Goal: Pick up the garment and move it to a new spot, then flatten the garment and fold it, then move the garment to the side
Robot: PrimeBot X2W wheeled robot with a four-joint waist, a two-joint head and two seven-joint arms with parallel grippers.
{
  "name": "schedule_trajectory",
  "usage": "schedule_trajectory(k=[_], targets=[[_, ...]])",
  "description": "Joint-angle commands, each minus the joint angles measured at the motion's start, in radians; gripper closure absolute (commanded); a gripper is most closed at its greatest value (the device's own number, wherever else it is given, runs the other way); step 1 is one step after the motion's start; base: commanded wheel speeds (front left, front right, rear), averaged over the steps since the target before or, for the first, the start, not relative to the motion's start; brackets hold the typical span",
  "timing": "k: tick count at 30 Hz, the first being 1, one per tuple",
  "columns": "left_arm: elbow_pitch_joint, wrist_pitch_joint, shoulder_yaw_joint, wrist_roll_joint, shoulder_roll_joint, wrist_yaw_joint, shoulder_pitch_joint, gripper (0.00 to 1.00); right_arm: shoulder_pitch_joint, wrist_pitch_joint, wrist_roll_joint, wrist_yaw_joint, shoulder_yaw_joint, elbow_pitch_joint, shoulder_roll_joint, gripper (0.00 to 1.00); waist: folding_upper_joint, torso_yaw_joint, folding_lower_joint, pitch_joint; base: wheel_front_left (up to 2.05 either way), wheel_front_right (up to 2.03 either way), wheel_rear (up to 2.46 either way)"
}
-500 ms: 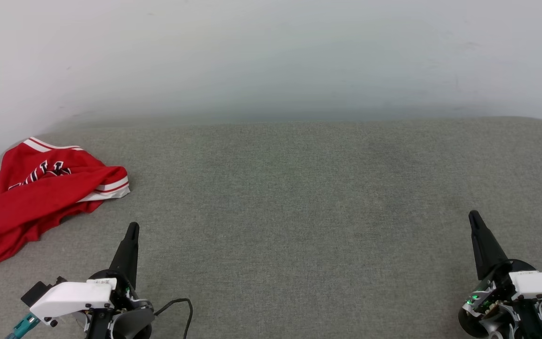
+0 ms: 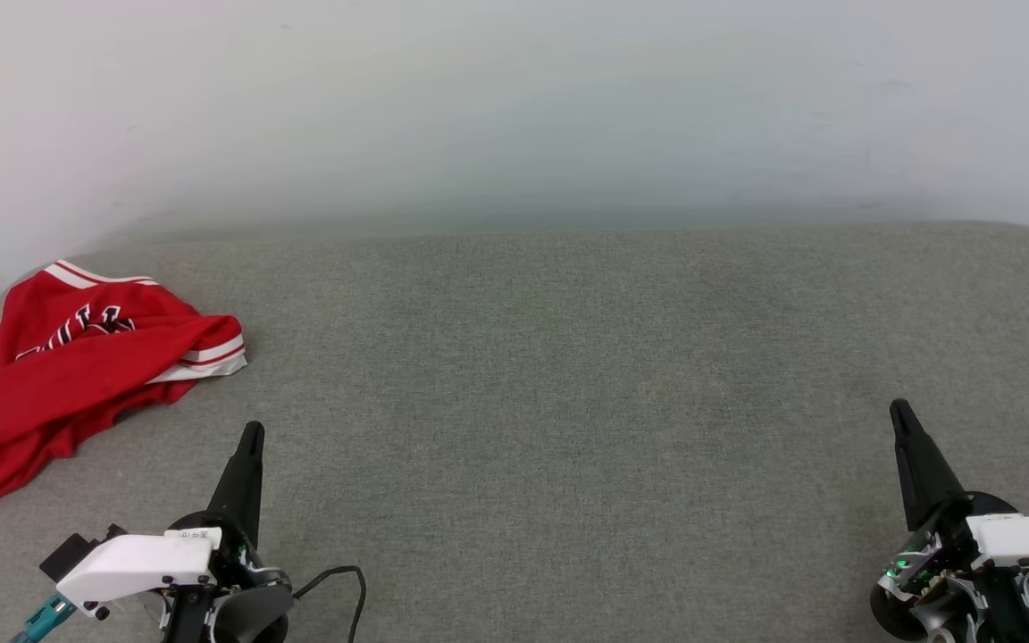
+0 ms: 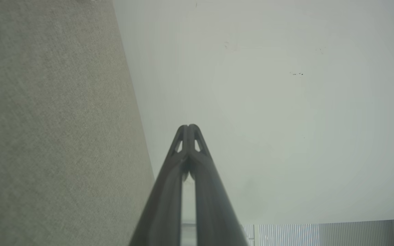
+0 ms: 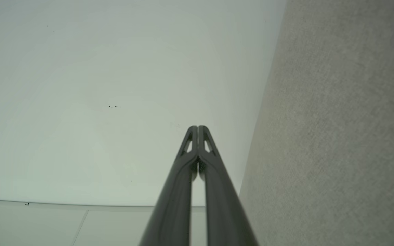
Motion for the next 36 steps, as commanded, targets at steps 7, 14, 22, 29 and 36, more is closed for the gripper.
schedule_trajectory(k=[7, 14, 22, 29, 36], targets=[[0.001, 0.002, 0.003, 0.002, -0.001, -0.003, -0.009, 1.00, -0.010, 0.001, 0.003, 0.000, 0.001, 0.001, 0.005, 1.00, -0.0001, 0.000, 0.0000, 0.000, 0.00, 0.00, 0.00], [0.001, 0.002, 0.003, 0.002, -0.001, -0.003, -0.009, 1.00, -0.010, 0.001, 0.003, 0.000, 0.001, 0.001, 0.005, 1.00, -0.0001, 0.000, 0.0000, 0.000, 0.00, 0.00, 0.00], [0.001, 0.002, 0.002, 0.002, -0.001, -0.003, -0.009, 1.00, -0.010, 0.001, 0.003, 0.000, 0.001, 0.001, 0.005, 1.00, -0.0001, 0.000, 0.0000, 0.000, 0.00, 0.00, 0.00], [0.006, -0.001, -0.001, 0.000, -0.001, 0.000, 0.004, 0.00, 0.005, -0.001, 0.000, 0.000, 0.001, 0.006, 0.000, 0.00, -0.0001, 0.000, 0.0000, 0.000, 0.00, 0.00, 0.00], [0.005, -0.030, -0.017, 0.010, -0.003, 0.000, 0.031, 0.00, 0.033, -0.028, -0.010, 0.000, 0.016, 0.009, 0.000, 0.00, -0.0001, -0.001, 0.0000, 0.001, 0.00, 0.00, 0.00]])
